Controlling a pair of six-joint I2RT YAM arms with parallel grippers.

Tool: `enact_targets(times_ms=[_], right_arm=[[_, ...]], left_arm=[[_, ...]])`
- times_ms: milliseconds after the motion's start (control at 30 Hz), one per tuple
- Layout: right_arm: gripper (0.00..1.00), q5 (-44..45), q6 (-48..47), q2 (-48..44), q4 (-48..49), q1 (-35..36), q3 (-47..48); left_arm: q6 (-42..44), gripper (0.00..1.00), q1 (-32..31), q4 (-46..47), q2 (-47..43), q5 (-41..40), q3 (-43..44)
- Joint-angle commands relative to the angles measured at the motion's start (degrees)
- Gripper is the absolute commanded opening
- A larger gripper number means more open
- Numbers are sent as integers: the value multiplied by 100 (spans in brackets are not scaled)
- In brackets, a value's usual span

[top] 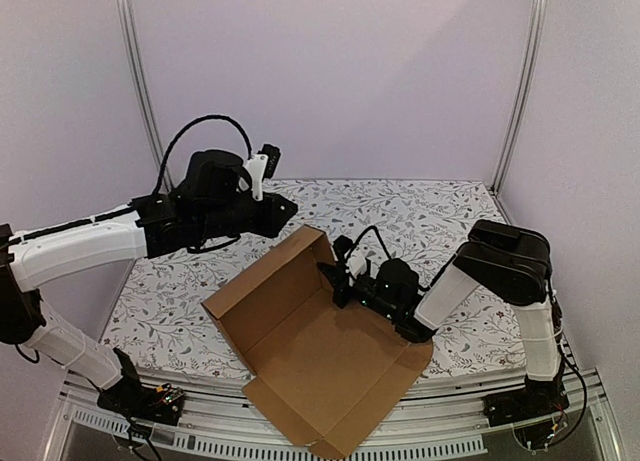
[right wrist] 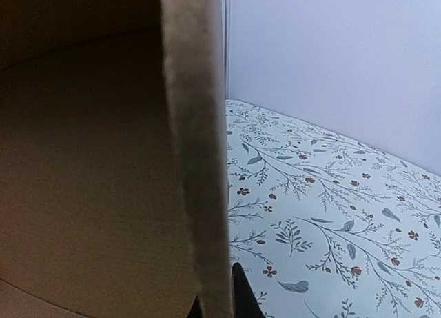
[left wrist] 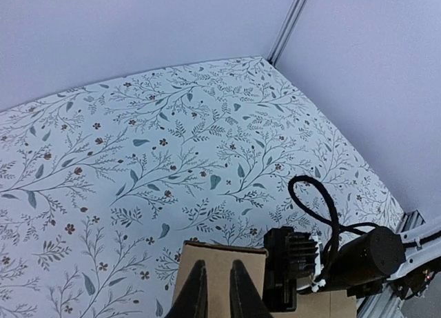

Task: Fold the paper box

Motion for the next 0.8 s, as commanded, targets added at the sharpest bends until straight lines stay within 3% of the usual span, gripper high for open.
enact_targets(times_ms=[0,133,767], right_arm=[[0,3,14,212,496,-34,-37],[0,61,-57,310,496,-34,-49],[5,0,-244,575,496,-34,-17]], left_arm=[[-139,11,114,313,475,560,368],[-197,6,114,367,857,801,482],[-489,3,84,695,1804,1298,419]])
